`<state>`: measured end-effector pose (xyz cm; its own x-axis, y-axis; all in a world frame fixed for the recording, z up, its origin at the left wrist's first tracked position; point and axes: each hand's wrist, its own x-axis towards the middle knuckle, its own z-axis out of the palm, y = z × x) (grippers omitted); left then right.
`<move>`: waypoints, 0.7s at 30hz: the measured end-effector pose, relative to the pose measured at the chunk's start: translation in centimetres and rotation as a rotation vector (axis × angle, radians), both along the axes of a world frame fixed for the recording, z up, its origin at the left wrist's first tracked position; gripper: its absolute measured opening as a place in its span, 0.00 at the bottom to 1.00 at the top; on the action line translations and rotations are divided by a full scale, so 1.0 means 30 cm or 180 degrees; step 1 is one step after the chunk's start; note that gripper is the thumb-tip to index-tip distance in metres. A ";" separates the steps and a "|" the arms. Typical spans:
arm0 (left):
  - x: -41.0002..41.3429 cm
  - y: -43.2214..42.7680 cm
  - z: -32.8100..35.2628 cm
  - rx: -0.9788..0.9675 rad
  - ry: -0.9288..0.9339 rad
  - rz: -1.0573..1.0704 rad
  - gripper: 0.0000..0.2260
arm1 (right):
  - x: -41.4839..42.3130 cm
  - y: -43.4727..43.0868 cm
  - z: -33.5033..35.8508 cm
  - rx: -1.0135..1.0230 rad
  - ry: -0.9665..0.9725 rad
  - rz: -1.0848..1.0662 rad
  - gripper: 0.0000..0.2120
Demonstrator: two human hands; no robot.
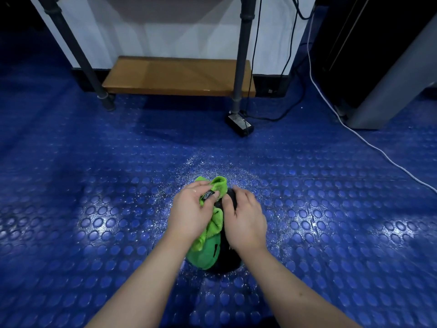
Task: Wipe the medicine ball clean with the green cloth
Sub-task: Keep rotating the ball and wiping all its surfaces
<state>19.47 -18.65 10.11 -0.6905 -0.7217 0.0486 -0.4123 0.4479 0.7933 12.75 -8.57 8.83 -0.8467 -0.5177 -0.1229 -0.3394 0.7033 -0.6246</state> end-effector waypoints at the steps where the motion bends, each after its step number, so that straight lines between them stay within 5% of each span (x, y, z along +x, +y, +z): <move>1: -0.001 -0.008 0.000 0.0063 -0.0004 0.0097 0.11 | 0.002 -0.003 -0.001 0.0024 0.0018 0.0011 0.24; 7: -0.001 -0.075 0.009 0.0622 -0.0371 0.0539 0.09 | 0.009 -0.034 0.017 0.0165 0.0105 0.0079 0.24; 13: 0.054 0.065 -0.018 -0.0636 0.0288 -0.0387 0.13 | -0.034 -0.005 0.013 0.0078 -0.0171 -0.0005 0.18; 21: 0.029 -0.105 -0.045 0.1029 -0.0076 0.0761 0.12 | 0.006 -0.056 0.023 0.0289 0.0097 0.0133 0.22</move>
<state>20.34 -21.79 8.78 -0.4993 -0.8377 -0.2213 -0.4947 0.0659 0.8666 12.92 -10.26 9.51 -0.8287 -0.5405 -0.1455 -0.3874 0.7414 -0.5479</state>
